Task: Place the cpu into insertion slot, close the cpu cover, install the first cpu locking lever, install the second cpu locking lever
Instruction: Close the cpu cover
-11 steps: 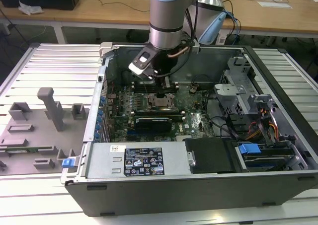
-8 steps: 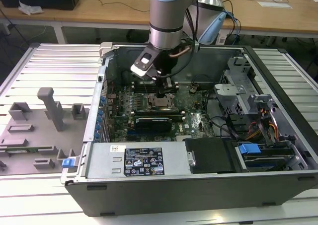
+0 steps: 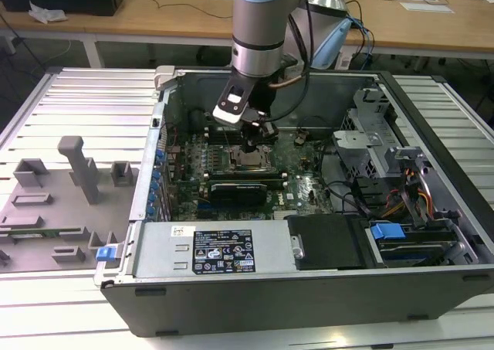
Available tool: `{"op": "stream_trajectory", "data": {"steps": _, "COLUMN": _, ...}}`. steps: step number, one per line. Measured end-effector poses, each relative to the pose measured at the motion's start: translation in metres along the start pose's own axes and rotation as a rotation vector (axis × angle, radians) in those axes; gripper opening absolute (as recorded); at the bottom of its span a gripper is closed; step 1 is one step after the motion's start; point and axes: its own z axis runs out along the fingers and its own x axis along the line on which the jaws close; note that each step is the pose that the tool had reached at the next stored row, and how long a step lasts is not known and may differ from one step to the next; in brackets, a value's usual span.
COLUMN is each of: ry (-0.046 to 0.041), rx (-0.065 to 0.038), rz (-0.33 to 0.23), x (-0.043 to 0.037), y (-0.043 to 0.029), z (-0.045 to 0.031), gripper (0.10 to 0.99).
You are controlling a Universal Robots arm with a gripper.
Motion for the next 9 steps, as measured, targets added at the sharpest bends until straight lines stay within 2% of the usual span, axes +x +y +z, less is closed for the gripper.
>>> {"op": "stream_trajectory", "data": {"steps": 2, "ry": 0.0, "rx": 0.0, "rz": -0.036, "x": 0.0, "y": 0.0, "z": 0.0, "gripper": 0.106}}
{"op": "stream_trajectory", "data": {"steps": 5, "ry": 0.0008, "rx": 0.001, "rz": -0.141, "x": 0.0, "y": 0.0, "z": 0.0001, "gripper": 0.106}}
{"op": "stream_trajectory", "data": {"steps": 9, "ry": 0.0015, "rx": 0.001, "rz": -0.222, "x": 0.0, "y": 0.0, "z": 0.0001, "gripper": 0.106}}
